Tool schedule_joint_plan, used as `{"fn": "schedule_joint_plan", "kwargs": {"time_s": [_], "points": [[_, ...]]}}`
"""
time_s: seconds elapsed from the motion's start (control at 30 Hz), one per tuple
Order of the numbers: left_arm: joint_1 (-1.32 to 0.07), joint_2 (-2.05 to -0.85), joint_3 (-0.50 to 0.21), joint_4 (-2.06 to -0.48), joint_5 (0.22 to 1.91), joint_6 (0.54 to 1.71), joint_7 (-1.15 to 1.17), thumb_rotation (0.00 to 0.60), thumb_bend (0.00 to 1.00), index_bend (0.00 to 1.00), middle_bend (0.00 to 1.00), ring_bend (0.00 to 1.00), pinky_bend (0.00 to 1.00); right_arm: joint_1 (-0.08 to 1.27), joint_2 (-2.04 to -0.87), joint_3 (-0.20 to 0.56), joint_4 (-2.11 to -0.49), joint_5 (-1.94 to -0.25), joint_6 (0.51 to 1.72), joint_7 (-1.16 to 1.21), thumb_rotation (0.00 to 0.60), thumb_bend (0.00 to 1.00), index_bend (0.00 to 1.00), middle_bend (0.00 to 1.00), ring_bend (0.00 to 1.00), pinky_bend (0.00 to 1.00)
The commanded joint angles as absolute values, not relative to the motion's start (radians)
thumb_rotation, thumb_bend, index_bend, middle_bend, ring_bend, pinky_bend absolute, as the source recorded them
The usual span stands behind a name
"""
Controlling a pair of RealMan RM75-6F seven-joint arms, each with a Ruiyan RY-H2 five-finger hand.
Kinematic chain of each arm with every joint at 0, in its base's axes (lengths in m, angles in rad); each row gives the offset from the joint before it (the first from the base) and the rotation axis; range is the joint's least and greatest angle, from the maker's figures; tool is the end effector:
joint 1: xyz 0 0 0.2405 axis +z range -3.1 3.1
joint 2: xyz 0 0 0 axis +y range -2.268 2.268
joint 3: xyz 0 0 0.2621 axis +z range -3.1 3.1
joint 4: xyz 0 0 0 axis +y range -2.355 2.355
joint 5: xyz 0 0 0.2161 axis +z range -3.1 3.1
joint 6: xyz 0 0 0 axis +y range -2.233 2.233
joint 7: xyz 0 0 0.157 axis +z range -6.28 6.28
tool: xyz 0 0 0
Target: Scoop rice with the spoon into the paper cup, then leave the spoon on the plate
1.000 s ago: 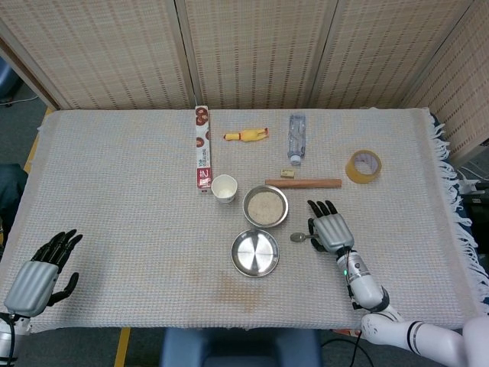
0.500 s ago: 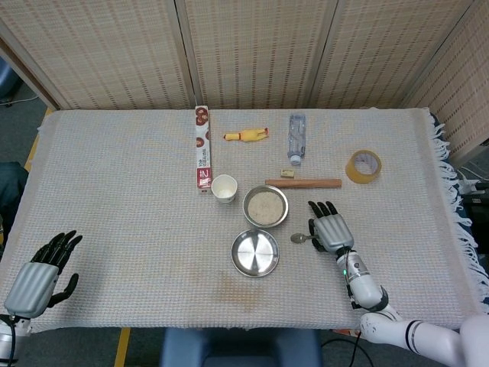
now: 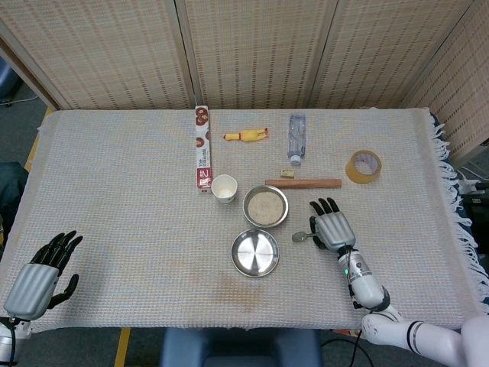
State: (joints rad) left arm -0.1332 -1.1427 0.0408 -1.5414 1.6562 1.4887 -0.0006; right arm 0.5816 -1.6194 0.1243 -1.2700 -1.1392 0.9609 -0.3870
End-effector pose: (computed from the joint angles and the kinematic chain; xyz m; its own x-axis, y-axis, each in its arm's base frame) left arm -0.3078 0.1890 0.1324 0.4565 0.0622 0.8875 0.8762 -0.2045 -0.4364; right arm -0.2442 -0.3404 -0.0385 0.5549 -0.2926 0.7788 -0.8312 -0.2348 0.5040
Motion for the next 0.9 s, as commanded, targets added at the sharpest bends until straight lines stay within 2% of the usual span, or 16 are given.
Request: {"fn": "schedule_joint_plan", "kwargs": {"time_s": [0.03, 0.17, 0.43, 0.9], "points": [[-0.132, -1.142, 0.041, -1.544, 1.655, 1.488, 0.0, 0.6, 0.48, 0.0, 0.0, 0.0, 0.19, 0.575, -1.627, 0.126, -1.259, -1.152, 0.987, -0.381, 0.6, 0.31, 0.68, 0.34, 0.0, 0.03], [-0.132, -1.141, 0.043, -1.546, 1.661, 1.491, 0.001, 0.6, 0.48, 0.0, 0.0, 0.0, 0.19, 0.577, -1.637, 0.128, -1.245, -1.146, 0.986, -0.393, 0.6, 0.32, 0.76, 0.44, 0.0, 0.03], [-0.133, -1.135, 0.044, -1.551, 1.652, 1.479, -0.002, 0.6, 0.48, 0.0, 0.0, 0.0, 0.19, 0.579, -1.667, 0.132, -1.217, -1.143, 0.998, -0.411, 0.6, 0.32, 0.86, 0.53, 0.04, 0.03], [-0.133, -1.132, 0.045, -1.557, 1.65, 1.475, -0.001, 0.6, 0.48, 0.0, 0.0, 0.0, 0.19, 0.574, -1.668, 0.137, -1.214, -1.135, 1.003, -0.418, 0.6, 0.32, 0.92, 0.57, 0.07, 0.03]]}}
